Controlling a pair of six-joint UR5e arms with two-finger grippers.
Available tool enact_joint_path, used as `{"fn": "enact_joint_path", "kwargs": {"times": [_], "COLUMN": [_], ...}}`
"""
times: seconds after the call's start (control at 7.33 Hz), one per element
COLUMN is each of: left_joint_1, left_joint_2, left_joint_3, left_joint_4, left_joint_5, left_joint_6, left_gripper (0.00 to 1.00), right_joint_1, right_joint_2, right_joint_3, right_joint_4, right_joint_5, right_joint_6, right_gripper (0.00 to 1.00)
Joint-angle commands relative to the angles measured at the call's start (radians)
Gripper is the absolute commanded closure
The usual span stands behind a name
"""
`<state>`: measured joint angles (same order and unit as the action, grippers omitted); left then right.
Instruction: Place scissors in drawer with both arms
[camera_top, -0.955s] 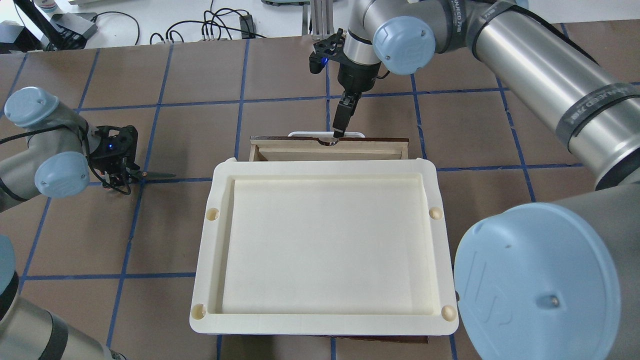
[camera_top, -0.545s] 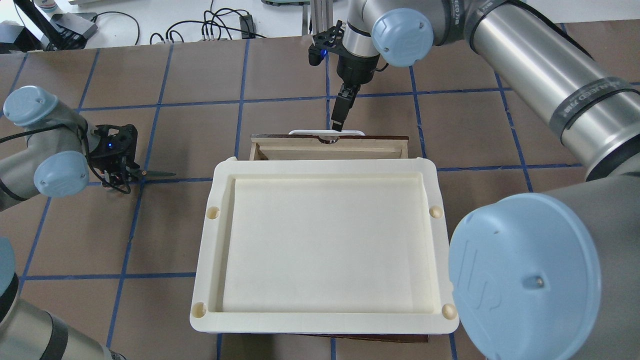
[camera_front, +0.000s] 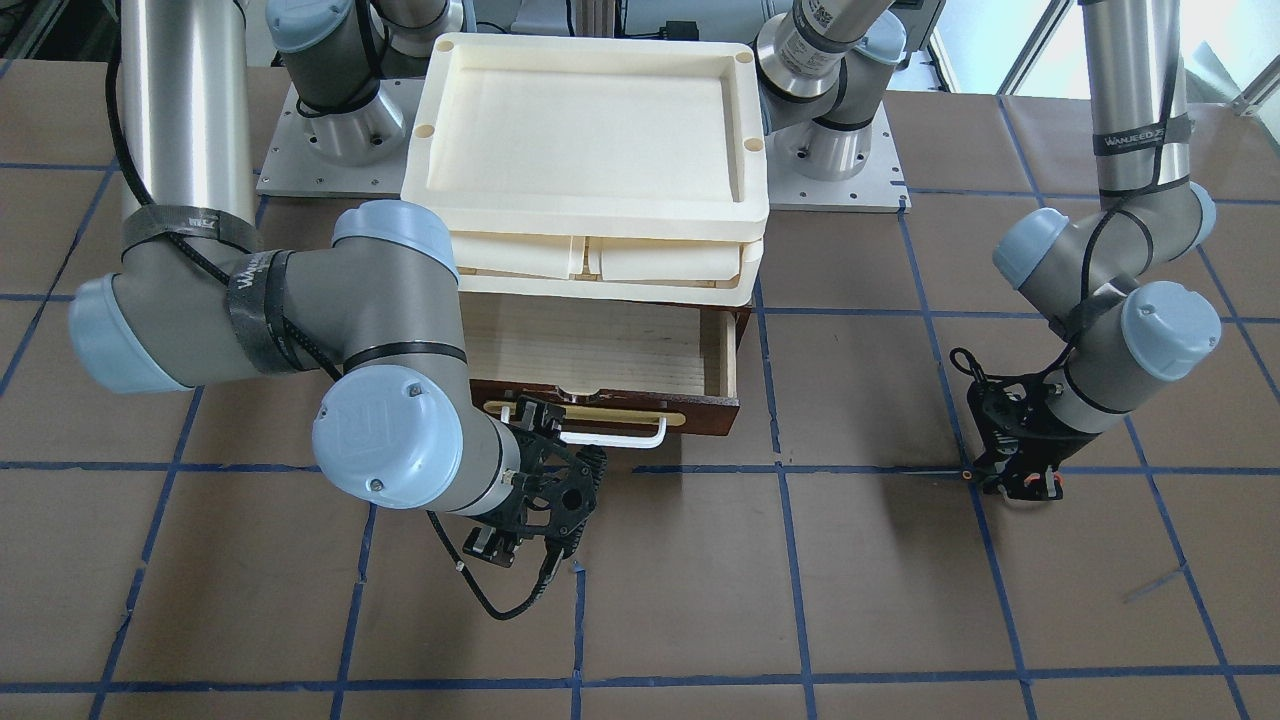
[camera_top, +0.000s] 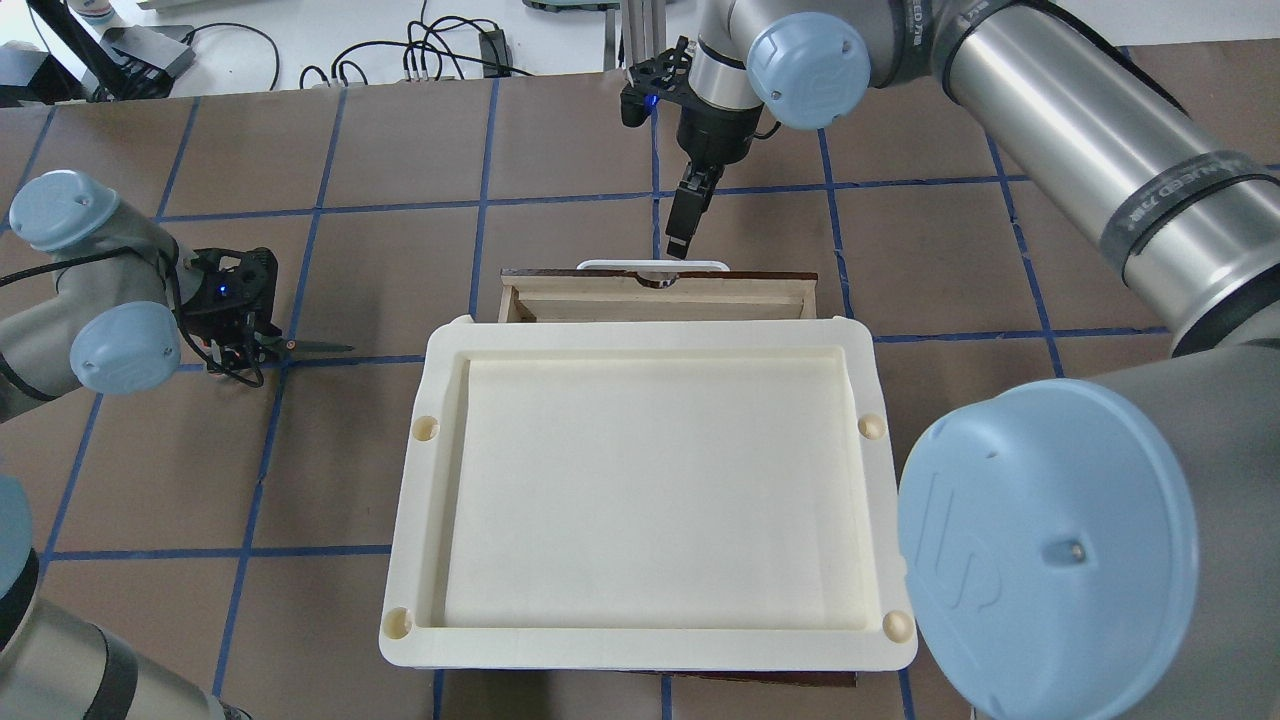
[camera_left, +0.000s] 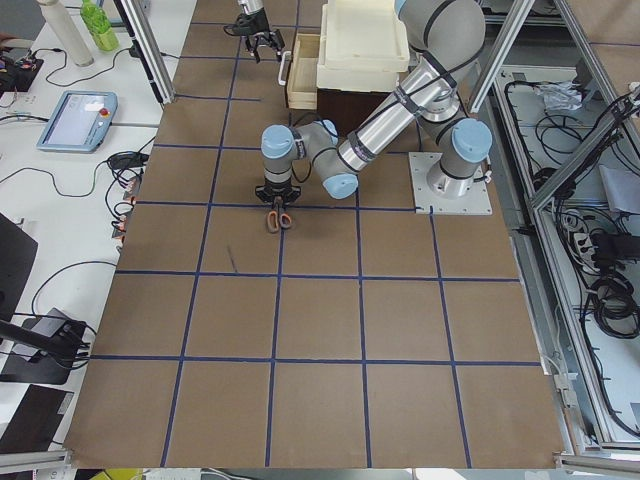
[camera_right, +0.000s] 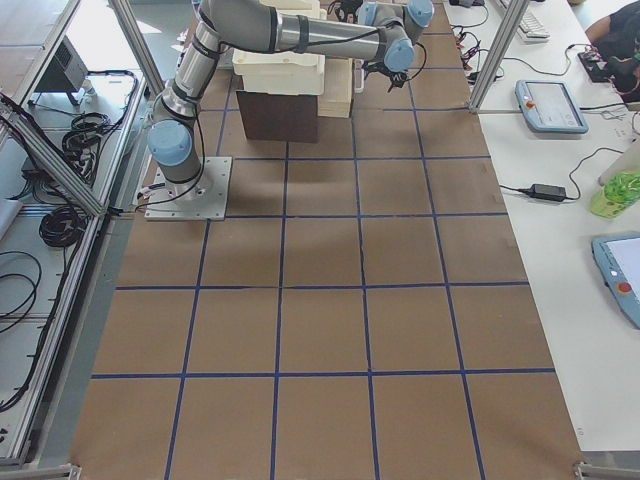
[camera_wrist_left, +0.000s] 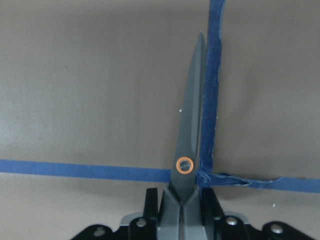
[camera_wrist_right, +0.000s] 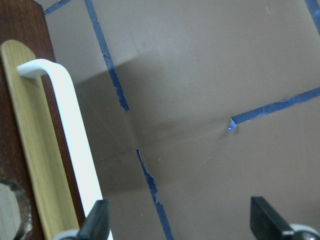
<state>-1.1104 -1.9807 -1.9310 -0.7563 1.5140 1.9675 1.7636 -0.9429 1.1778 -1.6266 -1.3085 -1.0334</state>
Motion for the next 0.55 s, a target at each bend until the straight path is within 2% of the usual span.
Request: {"fn": "enact_joint_path", "kwargs": {"times": [0.0, 0.27, 0.41], "left_joint_1": [0.0, 0.0, 0.0], "left_joint_2": [-0.001, -0.001, 0.003], "left_joint_3": [0.0, 0.0, 0.001], "left_joint_4": [0.0, 0.0, 0.0], "left_joint_5": [-0.002, -0.002, -0.003], "left_joint_6": [0.001, 0.001, -0.001], "left_gripper": [0.86, 0.86, 0.86], "right_joint_1": [-0.039, -0.081, -0.093], "right_joint_2": [-0.008, -0.034, -0.08], "right_joint_3": [-0.044, -0.066, -0.054], "right_joint_4": [0.042, 0.057, 0.066], "right_joint_5": [0.0, 0.0, 0.0], "right_joint_6": [0.004, 0.021, 0.079], "right_gripper": [0.0, 0.0, 0.0]}}
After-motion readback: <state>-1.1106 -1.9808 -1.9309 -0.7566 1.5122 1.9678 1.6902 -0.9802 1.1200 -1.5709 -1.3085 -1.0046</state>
